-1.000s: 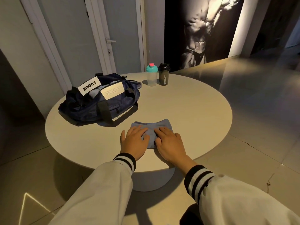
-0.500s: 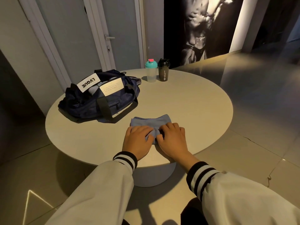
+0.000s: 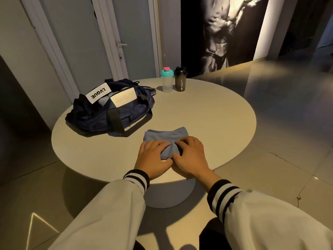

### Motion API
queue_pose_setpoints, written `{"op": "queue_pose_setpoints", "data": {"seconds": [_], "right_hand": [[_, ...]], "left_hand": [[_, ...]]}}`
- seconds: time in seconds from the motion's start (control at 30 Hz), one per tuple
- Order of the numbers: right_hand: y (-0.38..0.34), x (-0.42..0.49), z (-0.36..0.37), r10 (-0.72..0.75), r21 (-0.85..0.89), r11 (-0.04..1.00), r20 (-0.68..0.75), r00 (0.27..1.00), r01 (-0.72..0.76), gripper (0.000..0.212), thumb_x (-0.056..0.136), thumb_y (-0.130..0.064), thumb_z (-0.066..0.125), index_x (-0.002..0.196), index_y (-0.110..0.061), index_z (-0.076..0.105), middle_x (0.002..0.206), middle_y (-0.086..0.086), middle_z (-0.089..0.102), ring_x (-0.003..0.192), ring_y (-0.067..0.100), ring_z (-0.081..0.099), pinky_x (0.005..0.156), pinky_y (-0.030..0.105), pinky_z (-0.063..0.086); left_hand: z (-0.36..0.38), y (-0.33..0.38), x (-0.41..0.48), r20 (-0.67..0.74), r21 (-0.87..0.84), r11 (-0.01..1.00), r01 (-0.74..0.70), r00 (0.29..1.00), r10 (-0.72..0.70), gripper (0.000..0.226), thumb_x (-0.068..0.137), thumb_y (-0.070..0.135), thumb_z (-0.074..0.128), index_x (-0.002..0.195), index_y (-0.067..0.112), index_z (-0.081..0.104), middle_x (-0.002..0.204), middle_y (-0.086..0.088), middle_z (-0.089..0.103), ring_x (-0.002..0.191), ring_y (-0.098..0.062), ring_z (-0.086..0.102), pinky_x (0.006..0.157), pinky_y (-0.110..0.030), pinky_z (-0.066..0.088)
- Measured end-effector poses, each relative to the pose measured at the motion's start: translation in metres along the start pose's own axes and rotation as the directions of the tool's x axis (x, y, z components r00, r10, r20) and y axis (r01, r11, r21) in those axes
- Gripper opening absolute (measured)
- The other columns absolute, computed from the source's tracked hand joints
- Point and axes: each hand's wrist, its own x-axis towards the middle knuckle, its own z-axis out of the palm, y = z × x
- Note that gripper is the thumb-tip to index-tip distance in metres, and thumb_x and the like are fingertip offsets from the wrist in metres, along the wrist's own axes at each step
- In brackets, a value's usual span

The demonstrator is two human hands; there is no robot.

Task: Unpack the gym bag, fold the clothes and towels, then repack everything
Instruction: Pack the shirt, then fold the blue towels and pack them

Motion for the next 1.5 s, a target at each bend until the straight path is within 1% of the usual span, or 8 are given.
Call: {"op": "queue_pose_setpoints", "data": {"seconds": [0.13, 0.23, 0.33, 0.53, 0.77, 1.0, 1.27, 1.5], "right_hand": [[0.004, 0.001, 0.000, -0.027, -0.006, 1.000, 0.076, 0.997, 0.028, 0.047, 0.082, -0.041, 0.049, 0.127, -0.033, 0.060, 0.125, -0.004, 0.058, 0.116, 0.021, 0.050, 0.111, 0.050, 0.033], [0.004, 0.002, 0.000, -0.057, 0.064, 0.997, 0.051, 0.997, 0.054, 0.034, 0.089, -0.028, 0.051, 0.121, -0.031, 0.062, 0.117, -0.005, 0.064, 0.109, 0.017, 0.056, 0.115, 0.047, 0.030], [0.001, 0.001, 0.000, -0.109, 0.118, 0.987, 0.013, 0.994, 0.107, 0.036, 0.093, -0.029, 0.050, 0.128, -0.029, 0.060, 0.116, -0.003, 0.068, 0.101, 0.019, 0.060, 0.093, 0.033, 0.045], [-0.003, 0.007, -0.001, -0.142, 0.108, 0.983, -0.044, 0.989, 0.146, 0.031, 0.095, -0.035, 0.047, 0.122, -0.028, 0.061, 0.104, -0.001, 0.070, 0.078, 0.014, 0.055, 0.080, 0.031, 0.043], [-0.008, 0.027, -0.008, -0.062, 0.017, 0.998, 0.115, 0.991, 0.060, 0.032, 0.106, -0.038, 0.036, 0.130, -0.026, 0.052, 0.114, 0.001, 0.069, 0.103, 0.025, 0.062, 0.095, 0.040, 0.034], [-0.009, 0.039, -0.004, 0.197, -0.126, 0.978, 0.292, 0.936, -0.167, 0.042, 0.103, -0.041, 0.032, 0.142, -0.032, 0.048, 0.154, 0.012, 0.037, 0.141, 0.035, 0.031, 0.108, 0.048, 0.033], [-0.020, 0.044, 0.006, 0.145, 0.235, 0.953, 0.197, 0.970, -0.190, 0.034, 0.100, -0.030, 0.041, 0.130, -0.018, 0.052, 0.119, 0.013, 0.063, 0.098, 0.030, 0.059, 0.077, 0.035, 0.044], [-0.042, 0.091, 0.021, 0.219, 0.551, 0.807, 0.051, 0.974, -0.211, 0.024, 0.101, -0.027, 0.045, 0.121, -0.020, 0.055, 0.108, -0.004, 0.062, 0.089, 0.008, 0.059, 0.075, 0.024, 0.049]], "left_hand": [[0.010, -0.009, 0.000, -0.096, -0.101, 0.993, 0.056, 0.993, -0.065, 0.048, 0.086, 0.057, 0.046, 0.120, 0.030, 0.067, 0.111, 0.006, 0.070, 0.107, -0.017, 0.061, 0.114, -0.046, 0.033], [0.009, -0.013, -0.003, -0.130, -0.264, 0.956, 0.126, 0.978, -0.164, 0.075, 0.084, 0.076, 0.041, 0.126, 0.020, 0.066, 0.113, 0.003, 0.067, 0.107, -0.013, 0.057, 0.110, -0.042, 0.040], [0.002, -0.013, -0.006, -0.212, -0.261, 0.956, 0.132, 0.959, -0.190, 0.061, 0.089, 0.067, 0.039, 0.126, 0.025, 0.064, 0.119, 0.003, 0.067, 0.112, -0.012, 0.056, 0.114, -0.044, 0.036], [-0.004, 0.008, -0.015, -0.414, 0.151, 0.984, 0.099, 0.910, -0.028, 0.026, 0.095, 0.033, 0.062, 0.120, 0.031, 0.057, 0.128, 0.000, 0.049, 0.113, -0.021, 0.037, 0.090, -0.044, 0.050], [0.000, 0.006, -0.008, -0.187, 0.030, 0.999, 0.045, 0.982, -0.038, 0.036, 0.104, 0.038, 0.043, 0.139, 0.033, 0.047, 0.152, 0.005, 0.036, 0.135, -0.020, 0.033, 0.110, -0.038, 0.041], [-0.004, 0.010, -0.001, 0.001, -0.067, 0.998, -0.011, 1.000, 0.012, 0.042, 0.108, 0.037, 0.037, 0.149, 0.029, 0.046, 0.164, 0.003, 0.028, 0.145, -0.016, 0.029, 0.117, -0.032, 0.028], [-0.004, 0.004, 0.005, -0.121, -0.125, 0.898, 0.422, 0.892, -0.436, 0.046, 0.099, 0.059, 0.043, 0.143, 0.044, 0.038, 0.142, -0.002, 0.030, 0.127, -0.029, 0.038, 0.110, -0.047, 0.037], [-0.009, -0.004, 0.081, -0.042, -0.518, 0.760, 0.392, 0.876, -0.481, 0.049, 0.102, 0.051, 0.045, 0.149, 0.049, 0.029, 0.150, -0.009, 0.035, 0.126, -0.032, 0.050, 0.098, -0.047, 0.051]]}}
